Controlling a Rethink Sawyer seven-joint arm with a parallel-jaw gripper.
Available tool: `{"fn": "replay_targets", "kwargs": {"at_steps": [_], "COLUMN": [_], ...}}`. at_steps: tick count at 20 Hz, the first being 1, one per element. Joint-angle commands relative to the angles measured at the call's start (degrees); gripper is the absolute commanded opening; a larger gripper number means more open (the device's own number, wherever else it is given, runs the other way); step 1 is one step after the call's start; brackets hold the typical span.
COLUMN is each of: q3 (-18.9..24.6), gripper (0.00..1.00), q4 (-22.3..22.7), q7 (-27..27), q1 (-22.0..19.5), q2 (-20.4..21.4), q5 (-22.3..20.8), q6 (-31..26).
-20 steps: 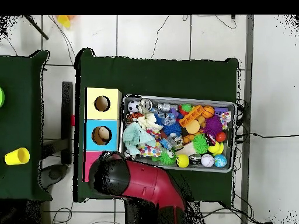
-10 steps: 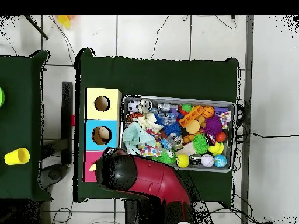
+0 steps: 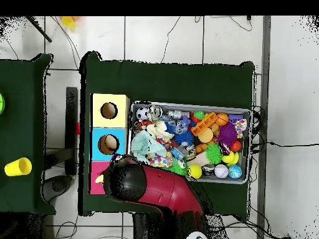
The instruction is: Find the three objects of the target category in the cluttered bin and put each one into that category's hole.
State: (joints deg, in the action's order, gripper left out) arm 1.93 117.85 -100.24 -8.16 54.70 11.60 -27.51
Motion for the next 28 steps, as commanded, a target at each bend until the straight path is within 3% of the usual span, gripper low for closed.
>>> {"fn": "replay_targets", "kwargs": {"at_steps": [1,12,16,19,22,23,28], "q3": [5.70,0.29,-1.86,-1.64,0.94,1.94,2.39], "gripper": [1.00,1.00,1.00,1.00,1.00,0.00,0.00], "q4": [3.35,4.65,5.07,4.92,6.33,6.42,5.81], "q7": [-4.71,-11.18,-13.65,-12.74,-10.18,-8.80,-6.98], "q1": [-1.22,5.08,8.62,8.68,6.20,5.25,4.70], "q2": [-2.20,-2.07,-0.66,-0.76,-0.81,-0.92,-1.32], "q5": [-1.28,-1.05,0.18,0.87,1.54,1.39,0.19], "q6": [5.72,7.35,5.55,5.41,7.51,7.53,6.50]}}
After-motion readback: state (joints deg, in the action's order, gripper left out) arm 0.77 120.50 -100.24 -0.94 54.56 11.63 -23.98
